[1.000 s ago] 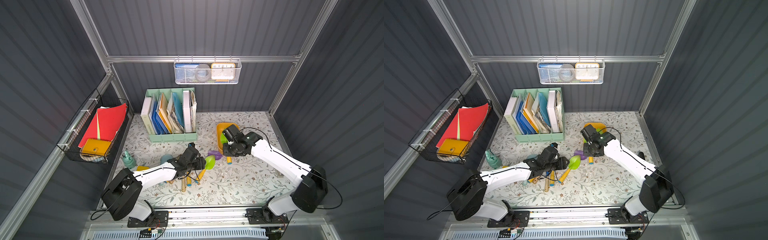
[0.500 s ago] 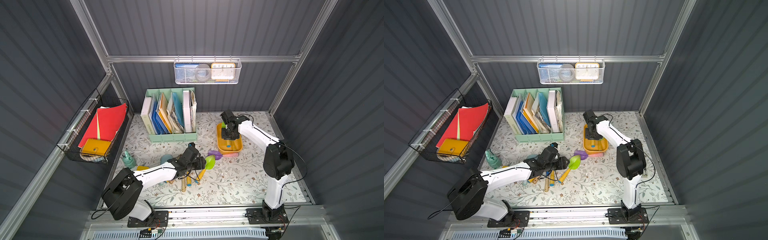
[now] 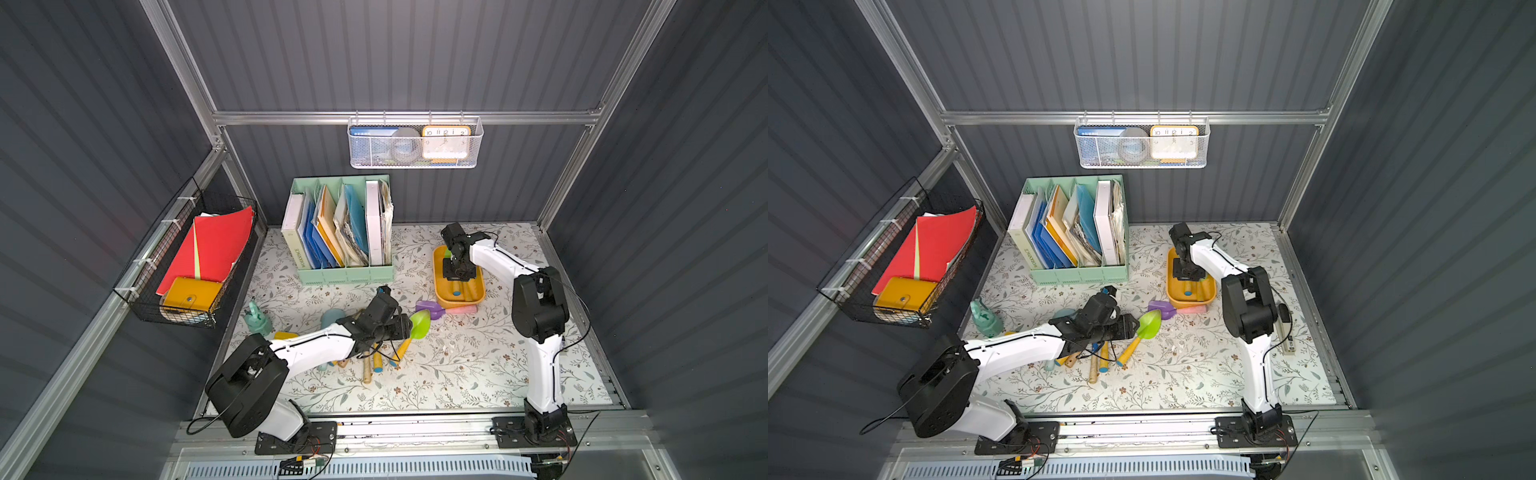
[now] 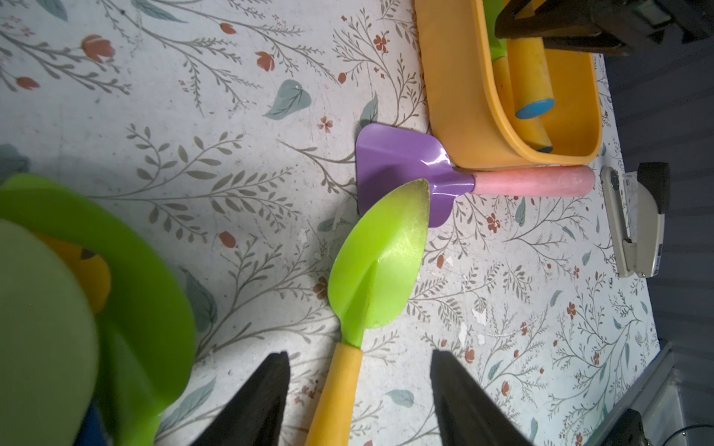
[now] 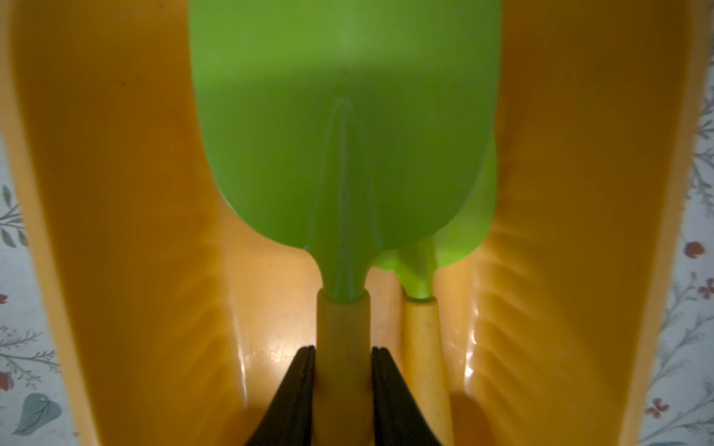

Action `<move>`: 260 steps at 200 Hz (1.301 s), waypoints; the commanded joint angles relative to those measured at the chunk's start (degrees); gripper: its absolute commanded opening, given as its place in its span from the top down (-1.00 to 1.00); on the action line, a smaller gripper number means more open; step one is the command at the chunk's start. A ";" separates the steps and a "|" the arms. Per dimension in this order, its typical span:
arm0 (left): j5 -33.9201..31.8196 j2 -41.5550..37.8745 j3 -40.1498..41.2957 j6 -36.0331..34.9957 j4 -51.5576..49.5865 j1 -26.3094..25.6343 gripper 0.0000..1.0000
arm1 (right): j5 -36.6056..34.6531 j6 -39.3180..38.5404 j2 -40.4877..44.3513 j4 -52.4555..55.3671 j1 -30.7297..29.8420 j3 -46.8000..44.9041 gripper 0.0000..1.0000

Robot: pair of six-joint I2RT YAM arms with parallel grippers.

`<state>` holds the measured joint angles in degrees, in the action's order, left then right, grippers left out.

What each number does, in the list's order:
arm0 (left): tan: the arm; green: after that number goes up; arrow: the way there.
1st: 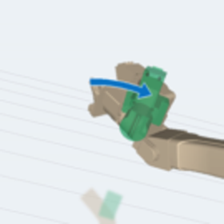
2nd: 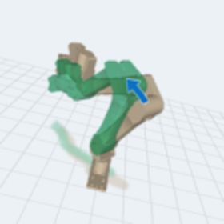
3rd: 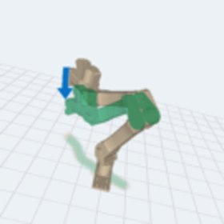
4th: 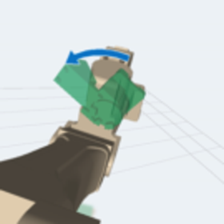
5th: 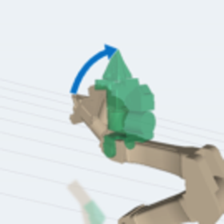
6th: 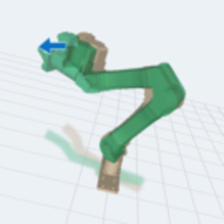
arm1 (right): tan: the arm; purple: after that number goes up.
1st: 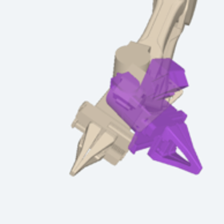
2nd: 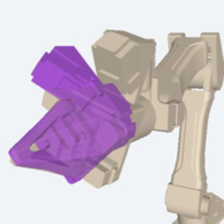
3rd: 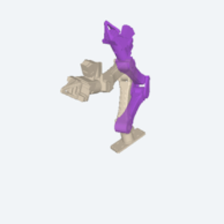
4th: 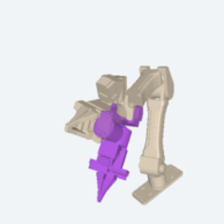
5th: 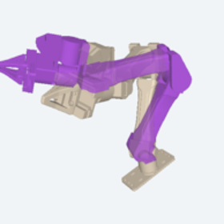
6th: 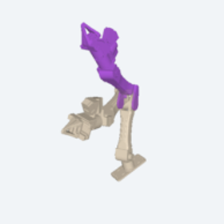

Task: Put the shovel into the storage box
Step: Place the shovel in the storage box.

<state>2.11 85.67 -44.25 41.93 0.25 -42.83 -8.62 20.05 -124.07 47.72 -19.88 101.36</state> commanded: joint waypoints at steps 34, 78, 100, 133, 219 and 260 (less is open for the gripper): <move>-0.13 0.68 -1.28 0.57 0.06 -0.26 -0.27 | 0.14 0.42 -1.14 -0.87 0.15 -1.08 0.64; -0.17 0.90 -1.36 0.55 0.10 -0.32 -0.27 | -0.16 0.75 -1.83 -1.03 0.28 -1.45 0.60; -0.11 0.99 -1.37 0.64 0.10 -0.32 -0.27 | 0.13 0.95 -2.14 -1.05 0.31 -1.46 0.58; -0.17 1.25 -1.45 0.58 0.10 -0.32 -0.27 | 0.39 1.34 -2.64 -1.27 0.34 -1.34 0.49; -0.10 1.52 -1.45 0.65 0.19 -0.29 -0.27 | -0.05 1.72 -2.62 -0.72 0.28 -0.92 0.22; -0.30 1.11 -1.45 0.65 -0.05 -0.28 -0.27 | 0.61 1.81 0.03 0.60 0.28 -0.59 0.21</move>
<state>2.11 86.50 -44.25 41.95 0.27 -42.83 -7.97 21.43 -125.86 46.37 -19.86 100.49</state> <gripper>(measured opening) 0.636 0.394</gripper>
